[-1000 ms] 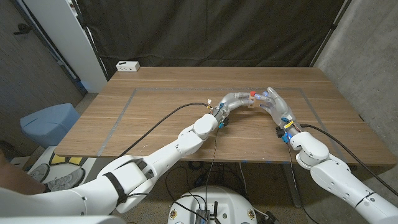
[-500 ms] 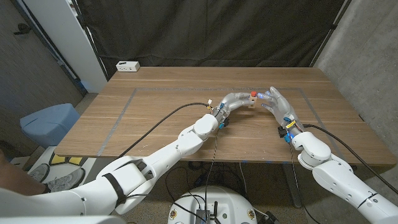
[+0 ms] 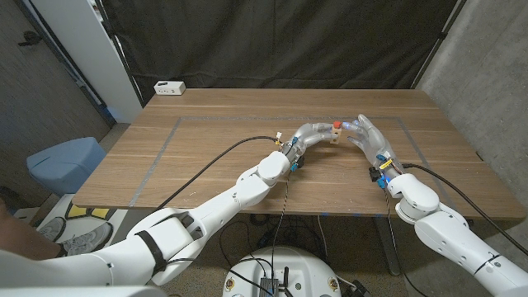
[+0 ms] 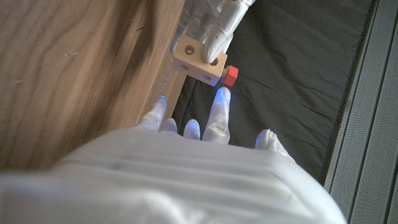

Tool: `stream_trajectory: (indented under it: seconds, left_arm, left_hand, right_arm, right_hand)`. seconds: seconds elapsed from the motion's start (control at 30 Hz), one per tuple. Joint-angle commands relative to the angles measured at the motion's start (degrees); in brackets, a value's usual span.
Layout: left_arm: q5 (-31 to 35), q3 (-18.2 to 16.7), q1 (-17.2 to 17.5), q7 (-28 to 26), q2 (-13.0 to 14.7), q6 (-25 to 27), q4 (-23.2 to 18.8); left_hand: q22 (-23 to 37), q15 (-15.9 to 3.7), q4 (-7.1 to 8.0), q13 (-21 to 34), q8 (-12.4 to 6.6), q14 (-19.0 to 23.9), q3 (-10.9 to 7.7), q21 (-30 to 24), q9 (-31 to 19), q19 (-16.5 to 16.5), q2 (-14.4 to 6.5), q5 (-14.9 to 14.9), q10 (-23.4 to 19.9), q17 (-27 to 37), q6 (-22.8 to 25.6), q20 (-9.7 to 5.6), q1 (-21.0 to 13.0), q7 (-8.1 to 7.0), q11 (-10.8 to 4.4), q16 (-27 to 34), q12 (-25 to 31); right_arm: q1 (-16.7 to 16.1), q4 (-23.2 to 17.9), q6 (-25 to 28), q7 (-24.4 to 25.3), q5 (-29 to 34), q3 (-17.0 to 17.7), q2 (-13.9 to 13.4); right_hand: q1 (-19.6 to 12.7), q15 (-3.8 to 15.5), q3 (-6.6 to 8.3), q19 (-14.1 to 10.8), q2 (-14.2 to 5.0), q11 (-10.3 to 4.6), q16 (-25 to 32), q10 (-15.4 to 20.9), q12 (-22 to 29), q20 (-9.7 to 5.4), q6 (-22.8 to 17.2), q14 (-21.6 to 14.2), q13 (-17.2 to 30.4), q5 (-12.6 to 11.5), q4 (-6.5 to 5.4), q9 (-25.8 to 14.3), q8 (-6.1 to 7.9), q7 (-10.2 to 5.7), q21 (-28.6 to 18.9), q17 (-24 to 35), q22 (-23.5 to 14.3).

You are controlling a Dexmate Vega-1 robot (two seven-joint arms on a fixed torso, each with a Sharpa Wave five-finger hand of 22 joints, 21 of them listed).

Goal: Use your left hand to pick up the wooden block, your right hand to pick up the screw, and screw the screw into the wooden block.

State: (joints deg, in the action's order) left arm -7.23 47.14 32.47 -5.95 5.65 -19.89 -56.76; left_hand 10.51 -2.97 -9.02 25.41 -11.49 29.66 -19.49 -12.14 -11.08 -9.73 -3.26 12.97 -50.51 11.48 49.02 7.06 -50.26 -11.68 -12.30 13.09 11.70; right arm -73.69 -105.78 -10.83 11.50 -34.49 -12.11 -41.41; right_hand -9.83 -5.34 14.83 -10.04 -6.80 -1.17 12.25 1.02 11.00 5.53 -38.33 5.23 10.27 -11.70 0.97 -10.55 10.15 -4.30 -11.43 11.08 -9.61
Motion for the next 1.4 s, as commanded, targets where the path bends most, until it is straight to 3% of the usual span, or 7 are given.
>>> stream_trajectory:
  seconds: [0.03,0.17,0.5,0.73,1.4]
  left_arm:
    - [0.1,0.1,0.2,-0.2,0.2,0.2,-0.5]
    - [0.1,0.1,0.2,-0.2,0.2,0.2,-0.6]
    - [0.1,0.1,0.3,-0.2,0.2,0.3,-0.7]
    - [0.1,0.1,0.3,-0.2,0.2,0.3,-0.8]
    - [0.3,0.2,0.2,-0.1,0.1,0.3,-0.6]
  left_hand:
    - [0.3,-3.4,0.28,0.1,-0.56,0.6,-0.92,-0.2,-0.2,-0.8,-1.6,0.4,-0.7,0.0,3.0,0.0,0.6,1.85,-0.04,0.1,0.5]
    - [0.3,-3.42,0.24,0.1,-0.53,0.6,-0.91,-0.3,-0.2,-0.8,-1.5,0.4,-0.8,0.0,2.9,0.0,0.5,1.98,-0.04,0.1,0.5]
    - [0.3,-3.37,0.25,0.1,-0.55,0.5,-0.92,-0.3,-0.2,-0.9,-1.6,0.4,-0.7,0.0,2.9,-0.1,0.5,1.99,-0.01,0.1,0.5]
    - [0.3,-3.34,0.29,0.1,-0.53,0.5,-0.91,-0.3,-0.2,-0.9,-1.6,0.4,-0.7,0.0,2.9,-0.09,0.6,1.97,-0.02,0.1,0.5]
    - [0.3,-3.35,0.26,0.1,-0.58,0.6,-0.95,-0.3,-0.2,-0.9,-1.6,0.4,-0.7,0.0,3.0,-0.06,0.6,1.86,-0.03,0.1,0.5]
  right_arm:
    - [1.3,0.9,0.2,-1.5,0.0,-0.5,-0.4]
    - [1.7,1.0,0.4,-1.8,0.1,-0.6,-0.6]
    - [2.3,1.3,0.6,-3.1,-0.3,-1.0,-1.0]
    - [3.0,1.6,0.6,-4.3,-0.5,-1.3,-1.5]
    - [4.8,2.8,0.7,-6.4,-1.2,-2.5,-1.7]
  right_hand:
    - [-0.1,-0.41,0.49,0.9,0.49,0.0,-0.6,-1.4,-0.4,0.48,1.5,1.0,0.2,-0.2,-0.15,-0.2,-0.35,-0.11,0.5,0.2,-0.1]
    - [0.1,-0.6,0.57,1.6,0.58,-0.54,-0.9,-3.4,-0.8,0.59,4.2,1.7,0.3,-0.2,-0.12,-0.2,-0.53,-0.98,0.7,0.3,-0.2]
    - [0.7,-0.95,0.5,3.6,0.82,-1.22,-1.2,-6.6,-1.2,1.14,7.2,3.6,0.3,-0.1,-0.26,-0.2,-0.38,-1.45,1.1,0.5,-0.2]
    - [1.7,-1.18,0.12,5.0,1.27,-1.38,-1.4,-8.8,-1.2,1.43,9.7,5.0,0.2,-0.1,-0.6,-0.2,-0.41,-0.8,1.2,0.7,-0.2]
    - [2.8,-1.54,-0.26,6.8,1.54,-1.48,-1.4,-10.3,-0.9,1.85,10.5,6.5,0.2,-0.1,-1.08,-0.2,0.15,-0.81,1.3,0.8,-0.2]
